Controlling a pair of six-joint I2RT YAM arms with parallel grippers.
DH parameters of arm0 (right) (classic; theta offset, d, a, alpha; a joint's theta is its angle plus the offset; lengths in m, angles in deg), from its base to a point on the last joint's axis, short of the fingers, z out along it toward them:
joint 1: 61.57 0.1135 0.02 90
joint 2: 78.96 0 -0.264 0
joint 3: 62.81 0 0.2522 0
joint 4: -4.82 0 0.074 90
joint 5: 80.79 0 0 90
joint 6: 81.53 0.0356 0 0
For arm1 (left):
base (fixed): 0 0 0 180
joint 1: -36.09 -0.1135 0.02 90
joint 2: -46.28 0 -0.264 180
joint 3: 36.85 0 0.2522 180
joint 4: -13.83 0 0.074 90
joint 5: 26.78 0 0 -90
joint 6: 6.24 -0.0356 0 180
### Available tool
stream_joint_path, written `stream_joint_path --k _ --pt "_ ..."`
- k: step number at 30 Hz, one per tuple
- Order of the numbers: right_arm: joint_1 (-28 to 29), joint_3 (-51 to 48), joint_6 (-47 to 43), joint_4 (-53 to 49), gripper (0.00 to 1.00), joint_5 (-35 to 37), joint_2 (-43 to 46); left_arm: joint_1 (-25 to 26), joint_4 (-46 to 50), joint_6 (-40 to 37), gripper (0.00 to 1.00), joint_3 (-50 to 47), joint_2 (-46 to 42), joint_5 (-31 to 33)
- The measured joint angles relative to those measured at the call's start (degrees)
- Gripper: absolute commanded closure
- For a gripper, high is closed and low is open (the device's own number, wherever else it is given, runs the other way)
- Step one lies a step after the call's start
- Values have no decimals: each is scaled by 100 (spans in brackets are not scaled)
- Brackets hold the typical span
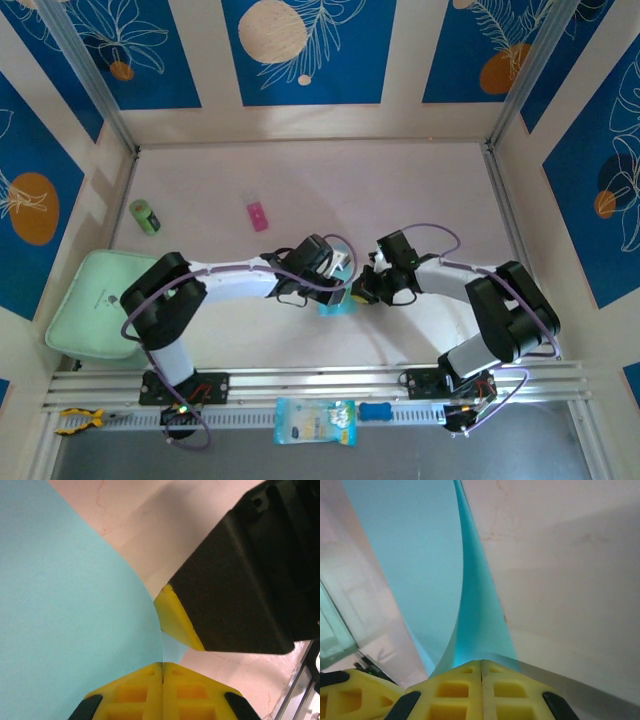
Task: Fold a paper plane with a square sheet of paper (pick it up from the middle)
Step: Fold the triangle a second time at the center of the table.
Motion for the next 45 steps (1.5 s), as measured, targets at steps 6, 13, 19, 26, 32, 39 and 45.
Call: stream_joint_path --k 6,13,19,26,32,39,45 --pt "181 -184 518 393 94 -2 -2 -50 -7 72 100 0 0 0" --pt "284 -361 938 732 94 103 -20 -76 -7 103 100 0 0 -2" --pt "280 -387 927 702 95 203 -24 -205 -2 83 100 0 0 -4" --pt "269 -380 824 669 96 208 -24 -385 46 -70 100 17 31 4" --pt "267 -337 774 566 96 227 -24 -400 221 -249 99 76 177 133" --pt "297 -299 774 494 96 269 -24 -404 625 -549 97 356 264 463" --pt "358 -236 776 393 96 350 -24 -407 693 -675 97 426 310 603"
